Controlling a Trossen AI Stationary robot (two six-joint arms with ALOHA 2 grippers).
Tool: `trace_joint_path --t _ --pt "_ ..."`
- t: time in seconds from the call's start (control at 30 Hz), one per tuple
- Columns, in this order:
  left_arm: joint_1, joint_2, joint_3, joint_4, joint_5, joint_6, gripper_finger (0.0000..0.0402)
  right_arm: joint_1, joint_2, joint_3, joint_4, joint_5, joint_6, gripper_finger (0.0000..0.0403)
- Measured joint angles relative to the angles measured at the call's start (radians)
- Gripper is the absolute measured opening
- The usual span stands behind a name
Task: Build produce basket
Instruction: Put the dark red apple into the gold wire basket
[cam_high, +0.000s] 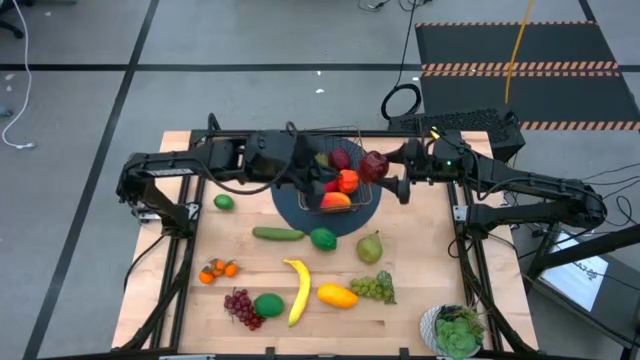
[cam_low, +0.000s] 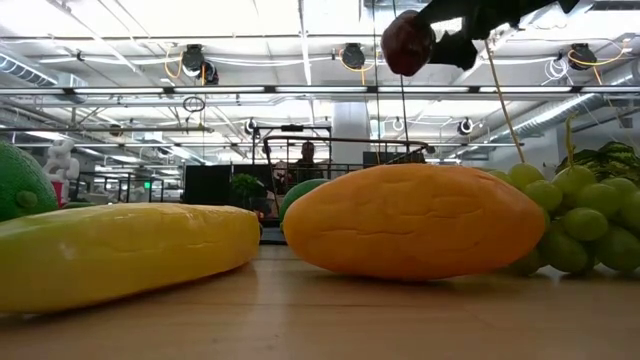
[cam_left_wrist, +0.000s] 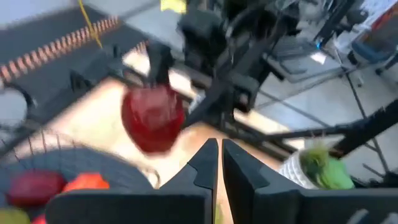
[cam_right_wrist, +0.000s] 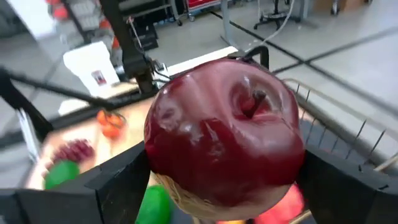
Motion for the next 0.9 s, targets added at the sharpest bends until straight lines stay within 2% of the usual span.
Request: trace_joint_path --t 0.17,0.3,0.4,0.53,0.63,0.77,0.9 --pt "0.017 -0.020 0.000 -0.046 -0.001 0.073 0.0011 0.000 0.000 0.000 0.000 -0.003 0.166 0.0350" --pt "0.032 -0.031 0.000 -0.121 0.009 -0.014 0.0003 0.000 0.000 0.000 0.000 -0.003 0.277 0.0350" --pt "0.043 -0.048 0.000 -0.186 0.044 -0.068 0.0010 0.000 0.003 0.000 0.000 -0.014 0.476 0.0350" --pt "0.015 -0.103 -0.001 -0.246 0.024 -0.020 0.0015 0.000 0.015 0.000 0.058 -0.082 0.590 0.0350" --pt "0.002 -0.162 -0.014 -0.261 -0.014 0.057 0.0008 0.009 0.017 0.000 0.082 -0.077 0.625 0.0350" --pt "0.028 -0.281 -0.119 -0.247 -0.013 0.115 0.0006 0.041 0.052 0.001 0.134 0.028 0.670 0.0350" --pt "0.068 -0.425 -0.276 -0.243 0.034 0.129 0.0018 0.081 0.126 0.003 0.257 0.092 0.730 0.0350"
